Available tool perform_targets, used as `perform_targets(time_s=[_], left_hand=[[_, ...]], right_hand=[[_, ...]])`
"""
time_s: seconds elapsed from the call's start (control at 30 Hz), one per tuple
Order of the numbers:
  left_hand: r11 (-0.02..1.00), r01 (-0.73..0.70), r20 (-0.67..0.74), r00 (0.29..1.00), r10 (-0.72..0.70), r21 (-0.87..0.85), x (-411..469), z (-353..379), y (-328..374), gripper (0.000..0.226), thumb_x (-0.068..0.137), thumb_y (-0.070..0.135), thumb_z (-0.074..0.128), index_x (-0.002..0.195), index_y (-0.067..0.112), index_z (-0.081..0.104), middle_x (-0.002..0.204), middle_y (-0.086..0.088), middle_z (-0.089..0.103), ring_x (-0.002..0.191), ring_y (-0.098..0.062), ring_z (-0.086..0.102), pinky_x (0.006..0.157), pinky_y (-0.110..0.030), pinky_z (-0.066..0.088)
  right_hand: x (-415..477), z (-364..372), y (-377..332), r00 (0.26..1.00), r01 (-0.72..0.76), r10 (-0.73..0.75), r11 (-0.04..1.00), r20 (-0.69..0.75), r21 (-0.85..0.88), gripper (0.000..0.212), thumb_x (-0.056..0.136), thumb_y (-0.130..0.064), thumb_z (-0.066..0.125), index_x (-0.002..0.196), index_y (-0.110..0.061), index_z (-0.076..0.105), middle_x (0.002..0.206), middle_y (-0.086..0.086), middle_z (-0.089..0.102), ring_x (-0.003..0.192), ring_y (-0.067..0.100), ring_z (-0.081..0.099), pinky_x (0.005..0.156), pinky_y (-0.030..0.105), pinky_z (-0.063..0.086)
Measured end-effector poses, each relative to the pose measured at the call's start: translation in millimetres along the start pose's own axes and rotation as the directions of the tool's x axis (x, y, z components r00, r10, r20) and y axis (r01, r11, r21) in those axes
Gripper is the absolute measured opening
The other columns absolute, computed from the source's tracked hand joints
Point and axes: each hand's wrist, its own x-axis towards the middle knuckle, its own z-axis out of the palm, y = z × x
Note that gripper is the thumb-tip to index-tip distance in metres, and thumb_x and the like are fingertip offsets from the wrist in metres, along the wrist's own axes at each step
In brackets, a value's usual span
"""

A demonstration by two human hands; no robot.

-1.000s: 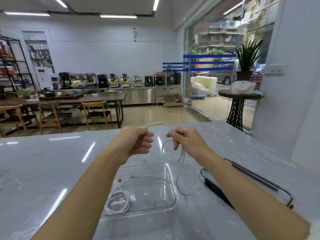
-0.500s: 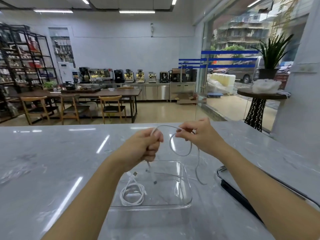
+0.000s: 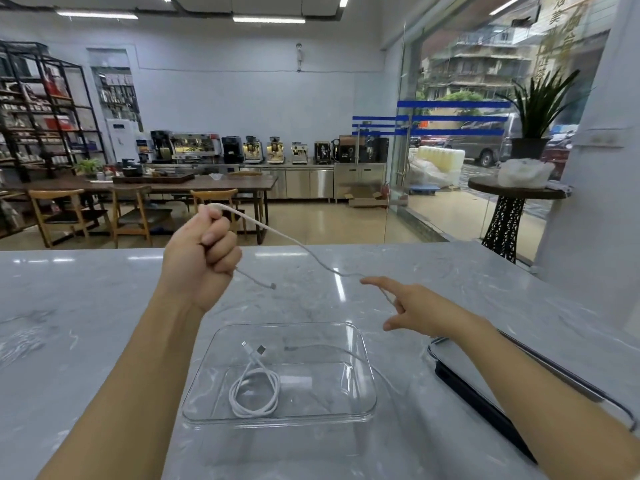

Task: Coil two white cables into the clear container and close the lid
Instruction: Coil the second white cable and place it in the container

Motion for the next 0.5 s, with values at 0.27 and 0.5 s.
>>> perform_targets(time_s=[0.27,0.5], left_hand=[[0.854,0.211,-0.018,0.973,-0.231,0.475,-3.9,4.0,-13.3,0.037,0.095,0.039,0.038,0.066,0.019,0.046,0.042,0.009,0.028,0.034,-0.004,0.021,0.033,-0.017,0.016],[0.889,0.270,-0.017,0.959,-0.284,0.370,1.1,34.7,-39.9,0.025,0.095,0.032,0.045,0.084,0.010,0.051,0.050,0.007,0.023,0.038,-0.004,0.021,0.035,-0.014,0.020]], right_hand=[[1.1,-1.6,7.8,0.998,-0.062,0.062,0.996,-0.004,-0.058,0.030,0.080,-0.029,0.069,0.108,-0.023,0.060,0.075,-0.008,0.046,0.068,0.010,0.048,0.057,0.016,0.035],[-13.3,-9.8,-63.3,0.928,0.272,-0.363,0.523,-0.077,0.808,0.045,0.081,-0.028,0.056,0.125,-0.030,0.046,0.114,-0.001,0.065,0.115,0.014,0.056,0.097,0.026,0.038]])
